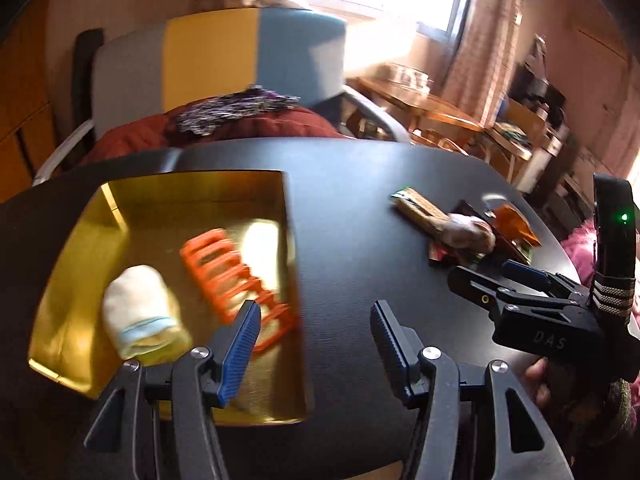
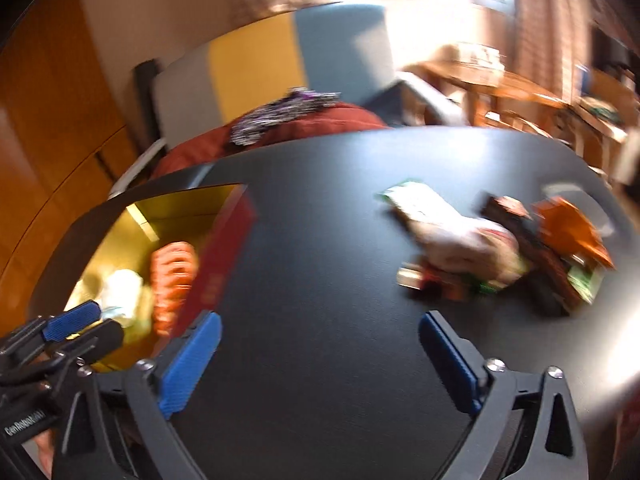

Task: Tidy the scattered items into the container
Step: 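Move the left tool back over the table toward the red candy packet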

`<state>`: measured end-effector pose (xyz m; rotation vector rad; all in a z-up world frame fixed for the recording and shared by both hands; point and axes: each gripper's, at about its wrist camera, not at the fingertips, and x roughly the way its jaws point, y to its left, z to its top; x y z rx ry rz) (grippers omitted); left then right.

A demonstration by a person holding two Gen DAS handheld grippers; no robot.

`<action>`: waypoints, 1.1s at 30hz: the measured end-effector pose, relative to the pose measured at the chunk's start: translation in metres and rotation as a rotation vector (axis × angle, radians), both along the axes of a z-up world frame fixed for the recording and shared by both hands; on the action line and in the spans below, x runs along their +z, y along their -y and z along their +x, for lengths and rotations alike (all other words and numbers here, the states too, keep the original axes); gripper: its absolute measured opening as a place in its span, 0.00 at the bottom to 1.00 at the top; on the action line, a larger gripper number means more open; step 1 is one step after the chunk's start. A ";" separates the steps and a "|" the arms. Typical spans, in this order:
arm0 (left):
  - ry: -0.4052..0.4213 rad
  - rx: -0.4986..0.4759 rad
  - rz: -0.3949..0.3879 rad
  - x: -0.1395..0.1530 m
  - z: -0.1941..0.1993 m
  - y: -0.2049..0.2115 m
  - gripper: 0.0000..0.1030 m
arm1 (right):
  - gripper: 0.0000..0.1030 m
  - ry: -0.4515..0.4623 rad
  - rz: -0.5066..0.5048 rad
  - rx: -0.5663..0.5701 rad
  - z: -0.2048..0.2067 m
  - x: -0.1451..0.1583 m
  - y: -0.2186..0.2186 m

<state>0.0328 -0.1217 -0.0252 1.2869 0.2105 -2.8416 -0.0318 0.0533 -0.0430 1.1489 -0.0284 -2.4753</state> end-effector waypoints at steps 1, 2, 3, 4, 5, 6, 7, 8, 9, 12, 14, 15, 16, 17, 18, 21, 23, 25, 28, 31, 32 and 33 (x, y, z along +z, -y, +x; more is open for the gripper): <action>0.005 -0.024 -0.008 0.000 -0.005 -0.010 0.56 | 1.00 -0.001 0.014 -0.027 0.001 -0.002 -0.013; 0.010 -0.049 -0.016 -0.001 -0.009 -0.019 0.56 | 1.00 -0.002 0.041 -0.055 0.001 -0.005 -0.026; 0.016 -0.073 -0.024 -0.001 -0.014 -0.029 0.56 | 1.00 -0.003 0.069 -0.084 0.000 -0.007 -0.038; 0.024 -0.095 -0.031 -0.002 -0.020 -0.038 0.56 | 1.00 -0.012 0.080 -0.102 0.001 -0.009 -0.048; 0.029 -0.113 -0.031 -0.003 -0.024 -0.045 0.56 | 1.00 -0.023 0.081 -0.126 0.002 -0.011 -0.060; 0.033 -0.131 -0.031 -0.004 -0.028 -0.051 0.56 | 1.00 -0.018 0.075 -0.150 0.002 -0.013 -0.071; 0.044 -0.148 -0.031 -0.006 -0.035 -0.058 0.56 | 1.00 -0.012 0.068 -0.175 0.003 -0.016 -0.082; 0.050 -0.159 -0.031 -0.006 -0.040 -0.064 0.56 | 1.00 -0.006 0.061 -0.200 0.003 -0.019 -0.093; 0.056 -0.170 -0.031 -0.007 -0.046 -0.069 0.56 | 1.00 0.001 0.054 -0.224 0.003 -0.022 -0.105; 0.077 -0.205 -0.013 -0.010 -0.066 -0.084 0.56 | 1.00 0.072 -0.002 -0.276 -0.002 -0.035 -0.131; 0.096 -0.226 -0.003 -0.012 -0.081 -0.096 0.56 | 1.00 0.098 -0.016 -0.287 -0.004 -0.044 -0.139; 0.102 -0.234 0.000 -0.014 -0.087 -0.101 0.56 | 1.00 0.111 -0.023 -0.291 -0.005 -0.048 -0.143; 0.106 -0.245 0.005 -0.014 -0.093 -0.106 0.56 | 1.00 0.117 -0.027 -0.292 -0.005 -0.051 -0.145; 0.109 -0.255 0.010 -0.015 -0.099 -0.111 0.56 | 1.00 0.123 -0.030 -0.292 -0.005 -0.054 -0.147; 0.112 -0.264 0.014 -0.015 -0.106 -0.117 0.56 | 1.00 0.128 -0.034 -0.291 -0.005 -0.056 -0.150; 0.099 -0.301 0.010 -0.012 -0.126 -0.135 0.56 | 1.00 0.139 -0.041 -0.286 -0.008 -0.061 -0.153; 0.091 -0.320 -0.005 -0.010 -0.142 -0.147 0.56 | 1.00 0.144 -0.039 -0.286 -0.010 -0.064 -0.154; 0.084 -0.334 -0.008 -0.007 -0.156 -0.158 0.56 | 1.00 0.151 -0.032 -0.284 -0.013 -0.067 -0.155; 0.083 -0.351 -0.006 -0.006 -0.179 -0.173 0.56 | 1.00 0.151 -0.016 -0.278 -0.015 -0.070 -0.153; 0.100 -0.367 -0.009 -0.011 -0.200 -0.187 0.56 | 1.00 0.145 0.002 -0.269 -0.015 -0.072 -0.151; 0.110 -0.370 -0.011 -0.015 -0.207 -0.191 0.56 | 1.00 0.143 0.008 -0.266 -0.015 -0.072 -0.151; 0.121 -0.374 -0.012 -0.019 -0.213 -0.195 0.56 | 1.00 0.141 0.014 -0.262 -0.015 -0.073 -0.150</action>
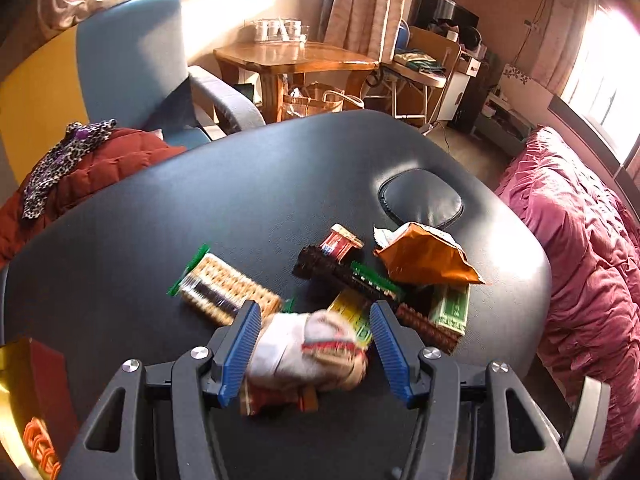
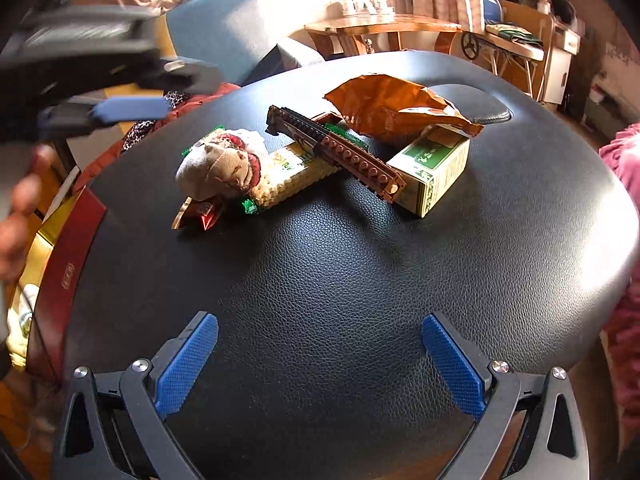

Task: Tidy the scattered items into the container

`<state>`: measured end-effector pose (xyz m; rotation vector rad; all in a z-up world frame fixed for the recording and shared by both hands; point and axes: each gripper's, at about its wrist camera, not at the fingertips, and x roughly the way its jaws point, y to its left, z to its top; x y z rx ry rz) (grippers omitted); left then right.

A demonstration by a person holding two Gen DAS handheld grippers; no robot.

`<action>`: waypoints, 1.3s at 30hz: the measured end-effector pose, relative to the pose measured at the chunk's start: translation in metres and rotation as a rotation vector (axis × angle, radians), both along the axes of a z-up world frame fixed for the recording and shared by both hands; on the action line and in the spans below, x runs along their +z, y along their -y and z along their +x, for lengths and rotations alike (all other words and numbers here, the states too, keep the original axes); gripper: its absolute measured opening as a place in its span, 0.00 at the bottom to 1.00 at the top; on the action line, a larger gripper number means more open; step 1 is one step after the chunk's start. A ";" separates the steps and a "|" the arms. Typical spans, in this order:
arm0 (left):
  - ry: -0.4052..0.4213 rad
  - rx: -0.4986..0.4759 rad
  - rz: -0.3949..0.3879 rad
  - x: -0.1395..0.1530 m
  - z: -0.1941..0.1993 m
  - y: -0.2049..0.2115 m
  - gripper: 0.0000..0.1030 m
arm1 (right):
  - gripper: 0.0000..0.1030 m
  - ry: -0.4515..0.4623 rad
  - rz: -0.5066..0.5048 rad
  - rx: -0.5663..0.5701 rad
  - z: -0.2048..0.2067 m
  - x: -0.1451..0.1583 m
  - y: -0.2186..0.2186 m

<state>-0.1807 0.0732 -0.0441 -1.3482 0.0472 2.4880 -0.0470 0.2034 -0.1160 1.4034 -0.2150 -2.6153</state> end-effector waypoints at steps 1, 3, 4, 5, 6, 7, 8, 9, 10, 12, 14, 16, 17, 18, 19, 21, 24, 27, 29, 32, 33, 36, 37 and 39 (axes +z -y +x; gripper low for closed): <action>0.011 -0.003 -0.004 -0.004 -0.006 -0.004 0.56 | 1.00 -0.001 0.006 0.004 0.000 -0.001 0.001; 0.043 -0.003 -0.013 -0.015 -0.014 -0.007 0.56 | 1.00 -0.003 0.018 0.011 0.000 -0.002 0.002; 0.056 -0.005 -0.016 -0.021 -0.017 -0.007 0.56 | 1.00 -0.005 0.024 0.014 0.000 -0.002 0.003; 0.064 -0.002 -0.020 -0.026 -0.018 -0.006 0.56 | 1.00 -0.006 0.030 0.018 0.000 -0.003 0.003; 0.072 0.002 -0.022 -0.030 -0.018 -0.003 0.55 | 1.00 -0.007 0.036 0.021 0.000 -0.003 0.004; 0.080 0.006 -0.022 -0.033 -0.017 -0.001 0.53 | 1.00 -0.008 0.042 0.025 0.000 -0.004 0.005; 0.086 0.009 -0.012 -0.037 -0.015 0.004 0.52 | 1.00 -0.011 0.049 0.025 0.000 -0.004 0.005; 0.090 0.013 -0.004 -0.039 -0.013 0.009 0.49 | 1.00 -0.014 0.055 0.026 0.002 -0.005 0.006; 0.090 0.019 -0.005 -0.041 -0.009 0.013 0.47 | 1.00 -0.017 0.061 0.025 0.002 -0.005 0.007; 0.090 0.032 -0.011 -0.045 0.002 0.024 0.42 | 1.00 -0.022 0.073 0.022 0.004 -0.007 0.008; 0.089 0.050 -0.013 -0.047 0.013 0.034 0.40 | 1.00 -0.026 0.081 0.021 0.005 -0.007 0.009; 0.094 0.093 0.019 -0.048 0.028 0.051 0.39 | 1.00 -0.029 0.089 0.021 0.007 -0.008 0.010; 0.096 0.117 0.041 -0.047 0.036 0.060 0.39 | 1.00 -0.032 0.101 0.025 0.006 -0.008 0.012; 0.083 0.134 0.068 -0.044 0.046 0.069 0.39 | 1.00 -0.036 0.114 0.029 0.006 -0.008 0.014; 0.069 0.151 0.095 -0.041 0.056 0.078 0.39 | 1.00 -0.039 0.127 0.032 0.005 -0.008 0.016; 0.052 0.177 0.116 -0.037 0.074 0.091 0.39 | 1.00 -0.052 0.170 0.040 0.007 -0.010 0.022; 0.055 0.203 0.141 -0.036 0.103 0.109 0.38 | 1.00 -0.069 0.157 0.017 0.009 -0.010 0.021; 0.056 0.238 0.163 -0.038 0.131 0.124 0.38 | 1.00 -0.083 0.164 0.008 0.007 -0.013 0.019; 0.073 0.245 0.157 -0.042 0.148 0.131 0.38 | 1.00 -0.081 0.167 0.008 0.007 -0.012 0.019; 0.085 0.246 0.117 -0.048 0.165 0.135 0.38 | 1.00 -0.070 0.103 0.038 0.003 -0.003 0.020; 0.088 0.248 0.112 -0.051 0.168 0.136 0.38 | 1.00 -0.064 0.069 0.054 0.001 0.002 0.021; 0.112 0.255 0.113 -0.058 0.173 0.138 0.39 | 1.00 -0.076 -0.013 0.116 -0.007 0.021 0.030; 0.116 0.252 0.116 -0.059 0.174 0.138 0.39 | 1.00 -0.099 -0.026 0.147 -0.010 0.031 0.039; 0.123 0.246 0.121 -0.061 0.177 0.137 0.39 | 1.00 -0.141 -0.046 0.219 -0.020 0.048 0.063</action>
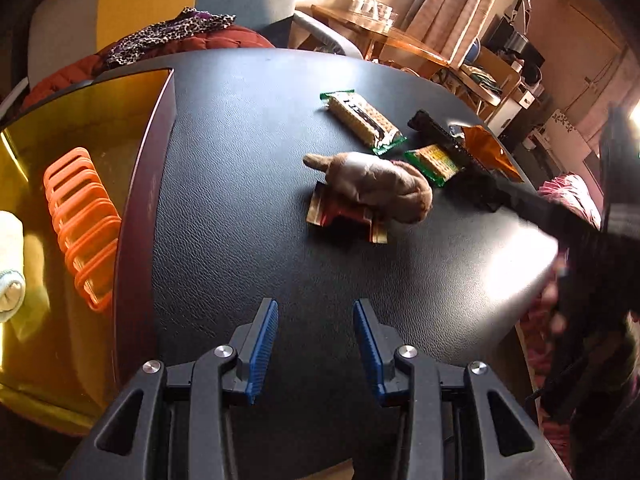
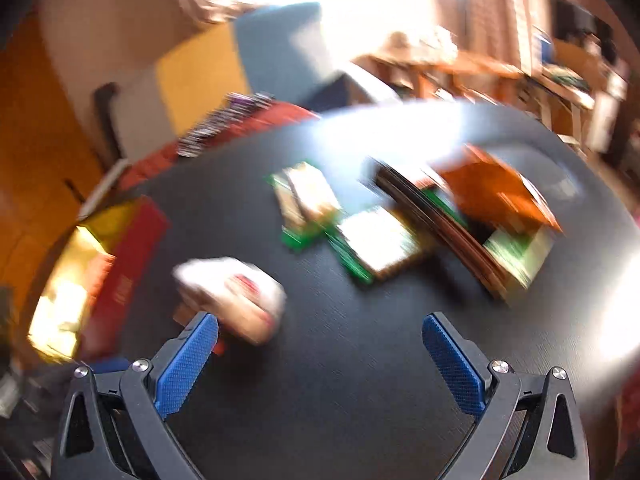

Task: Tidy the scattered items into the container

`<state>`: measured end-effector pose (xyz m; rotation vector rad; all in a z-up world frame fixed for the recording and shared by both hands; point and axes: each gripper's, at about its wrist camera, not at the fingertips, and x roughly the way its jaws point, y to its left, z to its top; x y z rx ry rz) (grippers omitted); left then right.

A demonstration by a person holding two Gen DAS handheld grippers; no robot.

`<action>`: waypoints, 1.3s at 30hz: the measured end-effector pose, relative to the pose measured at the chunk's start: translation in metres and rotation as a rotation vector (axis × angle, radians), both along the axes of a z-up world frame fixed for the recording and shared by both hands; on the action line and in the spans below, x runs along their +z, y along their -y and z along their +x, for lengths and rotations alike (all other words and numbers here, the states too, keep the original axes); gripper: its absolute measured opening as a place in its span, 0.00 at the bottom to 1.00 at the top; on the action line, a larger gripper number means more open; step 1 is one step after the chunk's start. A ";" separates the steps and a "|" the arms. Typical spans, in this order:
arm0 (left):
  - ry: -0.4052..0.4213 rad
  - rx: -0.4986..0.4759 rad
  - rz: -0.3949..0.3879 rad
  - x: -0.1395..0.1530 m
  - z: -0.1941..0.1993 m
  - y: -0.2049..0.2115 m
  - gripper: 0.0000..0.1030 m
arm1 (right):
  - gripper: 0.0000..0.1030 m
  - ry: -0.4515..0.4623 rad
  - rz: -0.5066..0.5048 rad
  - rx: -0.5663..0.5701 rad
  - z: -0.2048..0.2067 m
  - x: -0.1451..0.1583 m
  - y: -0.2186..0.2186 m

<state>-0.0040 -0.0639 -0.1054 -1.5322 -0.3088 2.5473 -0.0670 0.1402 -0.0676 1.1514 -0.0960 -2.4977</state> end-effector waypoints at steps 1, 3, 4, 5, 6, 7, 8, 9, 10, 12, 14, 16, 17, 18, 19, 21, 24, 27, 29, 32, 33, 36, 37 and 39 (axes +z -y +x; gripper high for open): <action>-0.003 -0.003 -0.003 0.000 0.001 0.000 0.39 | 1.00 -0.007 -0.006 0.051 -0.005 0.005 0.015; -0.004 -0.007 -0.004 0.000 0.003 -0.001 0.39 | 1.00 -0.020 -0.017 0.156 -0.016 0.015 0.045; -0.004 -0.009 -0.003 -0.001 0.004 -0.001 0.39 | 1.00 0.018 -0.054 0.224 -0.021 0.013 0.058; -0.008 -0.011 -0.002 -0.001 0.006 -0.001 0.39 | 1.00 0.070 -0.097 0.289 -0.028 0.009 0.071; -0.012 -0.010 -0.007 0.000 0.006 0.000 0.39 | 1.00 0.110 -0.116 0.321 -0.035 0.004 0.082; -0.015 -0.007 -0.012 0.000 0.007 0.001 0.39 | 1.00 0.126 -0.096 0.328 -0.040 -0.002 0.090; -0.015 -0.003 -0.011 0.000 0.008 0.003 0.39 | 1.00 0.140 -0.073 0.333 -0.045 -0.007 0.097; -0.013 -0.001 0.000 -0.001 0.008 0.004 0.39 | 1.00 0.168 -0.041 0.323 -0.052 -0.016 0.101; -0.011 0.000 0.010 -0.001 0.008 0.006 0.40 | 1.00 0.210 -0.011 0.302 -0.058 -0.026 0.102; -0.013 -0.002 0.011 -0.001 0.008 0.006 0.40 | 0.99 0.278 0.019 0.257 -0.067 -0.043 0.092; -0.015 -0.004 0.012 -0.001 0.009 0.006 0.40 | 0.92 0.285 0.000 0.215 -0.061 -0.046 0.069; -0.027 -0.003 0.012 0.001 0.007 0.006 0.40 | 0.90 0.289 0.003 0.159 -0.053 -0.046 0.047; -0.033 0.001 0.013 0.003 0.005 0.006 0.40 | 0.90 0.280 0.013 0.122 -0.048 -0.044 0.034; -0.038 0.004 0.014 0.004 0.001 0.006 0.41 | 0.90 0.270 0.000 0.093 -0.041 -0.041 0.019; -0.043 0.008 0.016 0.006 -0.002 0.007 0.43 | 0.90 0.268 -0.009 0.069 -0.035 -0.040 0.007; -0.039 0.028 0.020 0.006 -0.009 0.009 0.44 | 0.90 0.237 0.011 0.028 -0.020 -0.036 -0.013; -0.033 0.042 0.027 0.007 -0.013 0.008 0.44 | 0.90 0.174 -0.002 0.041 -0.007 -0.022 -0.018; -0.038 0.030 0.019 0.009 -0.010 0.005 0.44 | 0.90 0.129 -0.046 0.140 -0.006 -0.005 0.001; -0.039 0.021 0.014 0.010 -0.005 0.004 0.44 | 0.90 0.145 -0.070 0.227 -0.015 -0.003 0.026; -0.032 0.014 0.016 0.011 0.002 0.006 0.44 | 0.90 0.169 -0.104 0.357 -0.028 0.000 0.063; -0.032 0.016 0.017 0.011 0.003 0.007 0.44 | 0.90 0.176 -0.116 0.401 -0.032 0.001 0.075; -0.032 0.022 0.023 0.011 0.005 0.012 0.44 | 0.90 0.251 -0.097 0.441 -0.048 -0.017 0.098; -0.033 0.025 0.026 0.012 0.005 0.014 0.44 | 0.90 0.251 -0.102 0.419 -0.045 -0.018 0.090; -0.037 0.025 0.036 0.012 0.005 0.016 0.44 | 0.91 0.243 -0.119 0.374 -0.036 -0.016 0.072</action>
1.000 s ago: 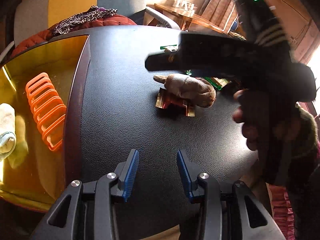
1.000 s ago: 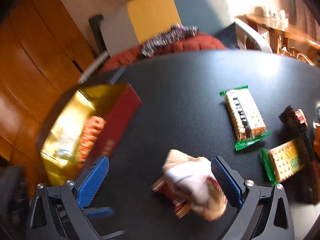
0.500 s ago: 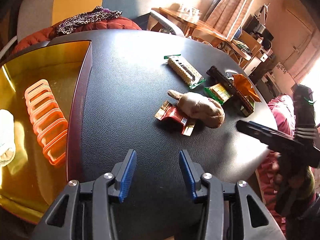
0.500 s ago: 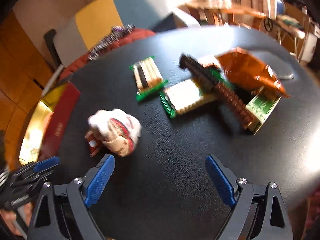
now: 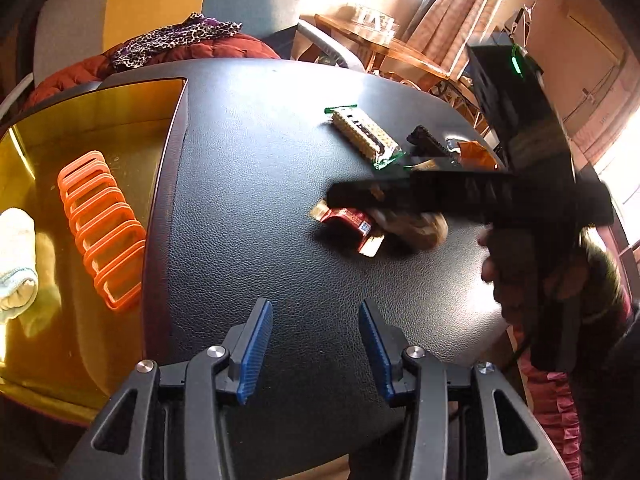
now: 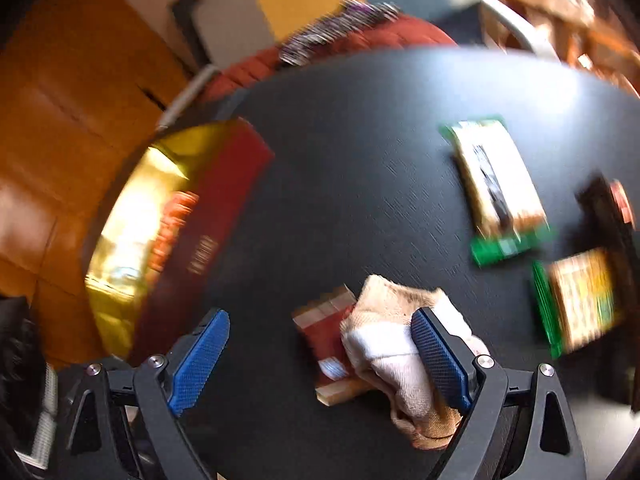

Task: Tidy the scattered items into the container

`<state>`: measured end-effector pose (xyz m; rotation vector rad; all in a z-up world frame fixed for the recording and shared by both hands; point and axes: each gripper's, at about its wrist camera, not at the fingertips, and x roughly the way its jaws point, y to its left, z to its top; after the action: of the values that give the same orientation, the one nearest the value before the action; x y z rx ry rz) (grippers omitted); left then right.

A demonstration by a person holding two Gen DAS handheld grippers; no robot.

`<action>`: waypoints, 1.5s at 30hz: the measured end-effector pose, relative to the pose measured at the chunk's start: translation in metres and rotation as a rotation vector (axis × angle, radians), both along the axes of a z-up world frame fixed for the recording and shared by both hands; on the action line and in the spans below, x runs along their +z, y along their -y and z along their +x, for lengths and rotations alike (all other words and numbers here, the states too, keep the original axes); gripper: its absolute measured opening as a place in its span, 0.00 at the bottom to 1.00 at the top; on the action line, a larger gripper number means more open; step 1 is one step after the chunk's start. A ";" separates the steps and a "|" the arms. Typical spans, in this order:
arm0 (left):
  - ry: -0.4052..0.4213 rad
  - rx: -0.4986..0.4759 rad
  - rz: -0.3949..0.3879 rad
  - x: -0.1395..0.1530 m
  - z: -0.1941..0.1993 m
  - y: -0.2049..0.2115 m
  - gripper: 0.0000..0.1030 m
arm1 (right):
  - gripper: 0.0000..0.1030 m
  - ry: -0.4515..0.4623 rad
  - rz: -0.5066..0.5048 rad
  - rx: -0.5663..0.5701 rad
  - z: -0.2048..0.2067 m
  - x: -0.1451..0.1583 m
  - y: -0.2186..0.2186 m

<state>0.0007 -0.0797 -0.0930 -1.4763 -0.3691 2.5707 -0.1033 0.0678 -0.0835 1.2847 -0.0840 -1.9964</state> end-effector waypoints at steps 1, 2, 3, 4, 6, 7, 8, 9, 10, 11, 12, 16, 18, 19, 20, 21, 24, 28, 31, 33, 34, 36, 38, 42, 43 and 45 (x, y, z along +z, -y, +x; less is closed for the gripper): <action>-0.003 0.000 -0.002 0.000 -0.001 0.000 0.44 | 0.91 -0.001 -0.006 -0.023 0.004 0.001 -0.009; -0.004 0.001 -0.006 0.000 -0.004 -0.001 0.45 | 0.91 -0.003 -0.012 -0.047 0.009 0.002 -0.018; -0.004 0.000 -0.002 0.000 -0.006 -0.002 0.45 | 0.91 -0.004 -0.017 -0.070 0.013 0.002 -0.027; -0.006 -0.001 0.000 0.000 -0.011 -0.003 0.45 | 0.91 -0.005 -0.023 -0.094 0.017 0.003 -0.036; -0.009 -0.004 0.005 0.001 -0.019 -0.006 0.45 | 0.95 -0.008 -0.035 -0.141 0.026 0.005 -0.054; -0.007 -0.009 0.008 0.002 -0.025 -0.009 0.45 | 0.96 -0.009 -0.041 -0.164 0.030 0.006 -0.063; -0.004 -0.014 0.010 0.003 -0.030 -0.013 0.45 | 0.97 -0.011 -0.046 -0.188 0.035 0.007 -0.072; -0.002 -0.019 0.013 0.003 -0.036 -0.016 0.45 | 0.97 -0.012 -0.052 -0.211 0.039 0.007 -0.081; 0.001 -0.024 0.015 0.004 -0.041 -0.019 0.45 | 0.97 -0.013 -0.058 -0.234 0.043 0.008 -0.090; 0.003 -0.029 0.018 0.005 -0.047 -0.023 0.45 | 0.97 -0.015 -0.064 -0.258 0.048 0.009 -0.099; 0.007 -0.033 0.019 0.005 -0.052 -0.026 0.45 | 0.97 -0.016 -0.070 -0.281 0.052 0.010 -0.108; 0.068 -0.004 0.011 -0.005 -0.075 -0.036 0.45 | 0.97 -0.026 -0.085 -0.361 0.066 0.013 -0.140; 0.100 0.030 0.016 -0.011 -0.087 -0.038 0.45 | 0.97 -0.034 -0.074 -0.371 0.064 0.012 -0.144; 0.110 0.038 0.015 -0.013 -0.091 -0.039 0.45 | 0.97 -0.035 -0.070 -0.376 0.063 0.010 -0.144; 0.119 0.047 0.014 -0.016 -0.094 -0.040 0.45 | 0.97 -0.036 -0.066 -0.382 0.062 0.009 -0.144; 0.126 0.058 0.014 -0.018 -0.096 -0.040 0.43 | 0.98 -0.037 -0.062 -0.387 0.060 0.008 -0.145; 0.138 0.067 -0.018 -0.025 -0.100 -0.038 0.33 | 0.98 -0.038 -0.055 -0.404 0.057 0.003 -0.147; 0.106 0.014 -0.097 -0.026 -0.091 -0.040 0.24 | 0.98 -0.037 -0.054 -0.423 0.056 -0.002 -0.153; 0.095 -0.026 -0.106 -0.025 -0.083 -0.040 0.24 | 0.98 -0.044 -0.047 -0.432 0.055 -0.003 -0.153; 0.089 -0.040 -0.094 -0.026 -0.078 -0.038 0.24 | 0.98 -0.049 -0.042 -0.437 0.054 -0.005 -0.154; 0.086 -0.045 -0.094 -0.026 -0.077 -0.038 0.24 | 0.98 -0.049 -0.040 -0.434 0.054 -0.005 -0.153; 0.081 -0.061 -0.105 -0.025 -0.075 -0.041 0.31 | 0.97 -0.052 -0.021 -0.417 0.054 -0.004 -0.148; 0.077 -0.082 -0.118 -0.024 -0.073 -0.045 0.38 | 0.90 -0.058 -0.004 -0.411 0.054 -0.004 -0.143; 0.055 -0.106 -0.185 -0.023 -0.069 -0.055 0.43 | 0.79 -0.079 0.044 -0.416 0.052 -0.003 -0.134; 0.049 -0.112 -0.202 -0.024 -0.069 -0.057 0.43 | 0.74 -0.081 0.059 -0.416 0.050 -0.004 -0.132; 0.037 -0.123 -0.235 -0.024 -0.068 -0.060 0.45 | 0.71 -0.081 0.081 -0.411 0.046 -0.007 -0.126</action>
<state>-0.0674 -0.0197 -0.1168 -1.5680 0.0214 2.5621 -0.0573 0.1939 -0.0909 1.3148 -0.2475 -2.4194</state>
